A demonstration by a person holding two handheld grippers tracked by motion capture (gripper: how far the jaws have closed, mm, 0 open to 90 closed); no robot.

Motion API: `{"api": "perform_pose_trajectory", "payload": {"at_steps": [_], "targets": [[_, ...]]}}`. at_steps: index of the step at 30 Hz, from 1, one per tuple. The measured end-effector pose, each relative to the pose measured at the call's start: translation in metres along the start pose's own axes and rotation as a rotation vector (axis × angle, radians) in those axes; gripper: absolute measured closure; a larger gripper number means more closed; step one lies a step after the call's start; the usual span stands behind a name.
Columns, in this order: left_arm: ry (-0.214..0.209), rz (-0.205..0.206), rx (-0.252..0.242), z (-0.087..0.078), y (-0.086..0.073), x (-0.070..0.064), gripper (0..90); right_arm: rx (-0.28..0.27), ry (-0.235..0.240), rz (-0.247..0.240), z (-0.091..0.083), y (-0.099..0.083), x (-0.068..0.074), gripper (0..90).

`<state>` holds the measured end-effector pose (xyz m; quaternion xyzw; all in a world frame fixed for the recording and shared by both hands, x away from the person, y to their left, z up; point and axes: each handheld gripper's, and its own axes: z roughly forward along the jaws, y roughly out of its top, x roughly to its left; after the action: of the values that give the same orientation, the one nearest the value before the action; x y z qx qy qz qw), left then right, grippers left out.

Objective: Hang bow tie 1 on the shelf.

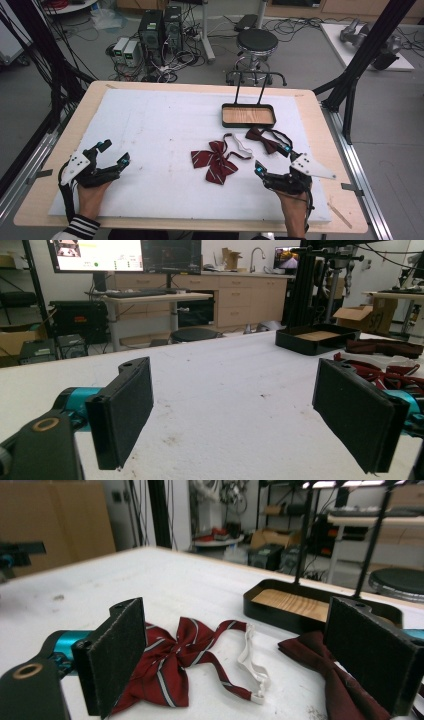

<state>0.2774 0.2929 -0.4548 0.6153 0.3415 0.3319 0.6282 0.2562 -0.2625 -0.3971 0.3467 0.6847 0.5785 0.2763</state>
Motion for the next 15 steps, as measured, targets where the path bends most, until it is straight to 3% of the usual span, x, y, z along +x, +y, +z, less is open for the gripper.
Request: {"api": "perform_pose_trajectory", "payload": {"at_steps": [4,15], "targets": [[-0.001,0.000,0.000,0.000,0.000,0.000,16.9,0.048,0.048,-0.031,0.014,0.012,0.003,9.6],[0.000,-0.002,-0.002,0.000,0.000,0.000,16.9,0.206,0.129,-0.004,0.047,0.026,0.012,9.6]]}}
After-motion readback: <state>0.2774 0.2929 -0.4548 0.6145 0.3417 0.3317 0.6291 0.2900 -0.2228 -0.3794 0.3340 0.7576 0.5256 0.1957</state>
